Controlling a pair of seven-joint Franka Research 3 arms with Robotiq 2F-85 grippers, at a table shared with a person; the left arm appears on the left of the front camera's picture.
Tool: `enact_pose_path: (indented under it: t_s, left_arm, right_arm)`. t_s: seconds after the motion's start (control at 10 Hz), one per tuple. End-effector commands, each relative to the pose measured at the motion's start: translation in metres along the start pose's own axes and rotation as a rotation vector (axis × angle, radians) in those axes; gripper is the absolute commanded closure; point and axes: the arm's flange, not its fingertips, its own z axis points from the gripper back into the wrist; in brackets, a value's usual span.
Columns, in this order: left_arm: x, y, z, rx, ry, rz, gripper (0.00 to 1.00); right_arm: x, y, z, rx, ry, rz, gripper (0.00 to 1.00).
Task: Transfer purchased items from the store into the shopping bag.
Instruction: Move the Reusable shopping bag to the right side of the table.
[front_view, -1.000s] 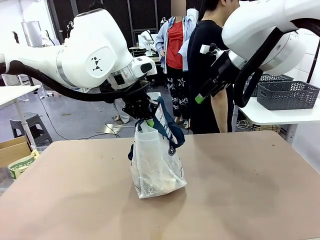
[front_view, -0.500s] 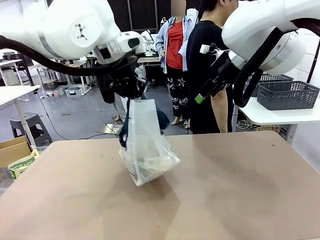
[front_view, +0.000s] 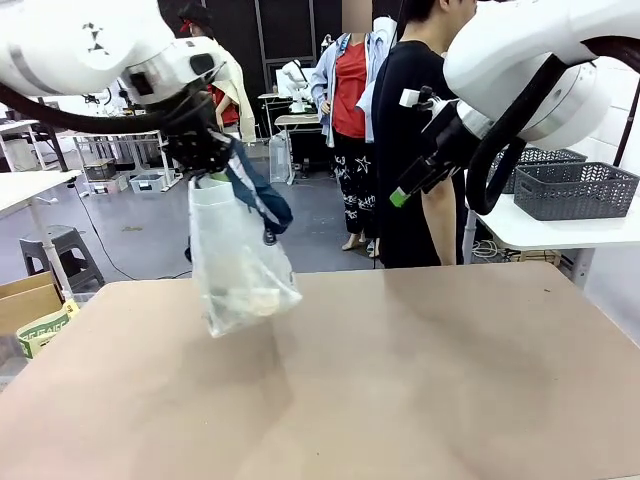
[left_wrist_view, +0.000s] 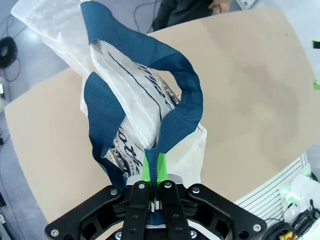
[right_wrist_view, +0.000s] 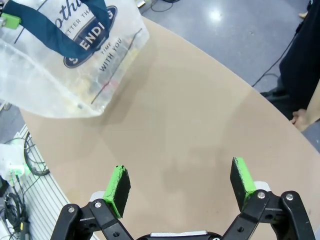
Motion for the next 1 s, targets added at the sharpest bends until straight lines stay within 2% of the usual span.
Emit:
enact_pose_path:
  t_s: [0.0, 0.2, 0.4, 0.7, 0.8, 0.9]
  left_arm:
    - [-0.018, 0.028, 0.006, -0.015, -0.007, -0.070, 1.00]
    - [-0.033, 0.051, 0.012, -0.013, -0.005, -0.157, 1.00]
    - [-0.046, 0.068, 0.012, 0.020, 0.072, -0.220, 1.00]
    - [-0.066, 0.091, 0.027, 0.040, 0.114, -0.238, 1.00]
    - [-0.066, 0.091, 0.030, -0.018, 0.100, -0.203, 1.00]
    - [-0.061, 0.083, 0.011, 0.014, 0.131, -0.220, 1.00]
  right_arm:
    - [0.001, 0.001, 0.001, -0.006, 0.011, -0.006, 0.00]
    - [0.001, 0.001, 0.001, -0.006, 0.011, -0.006, 0.00]
    - [0.001, 0.001, 0.001, -0.006, 0.011, -0.006, 0.00]
    - [0.001, 0.001, 0.001, -0.006, 0.011, -0.006, 0.00]
    - [0.001, 0.001, 0.001, -0.006, 0.011, -0.006, 0.00]
    - [0.001, 0.001, 0.001, -0.006, 0.011, -0.006, 0.00]
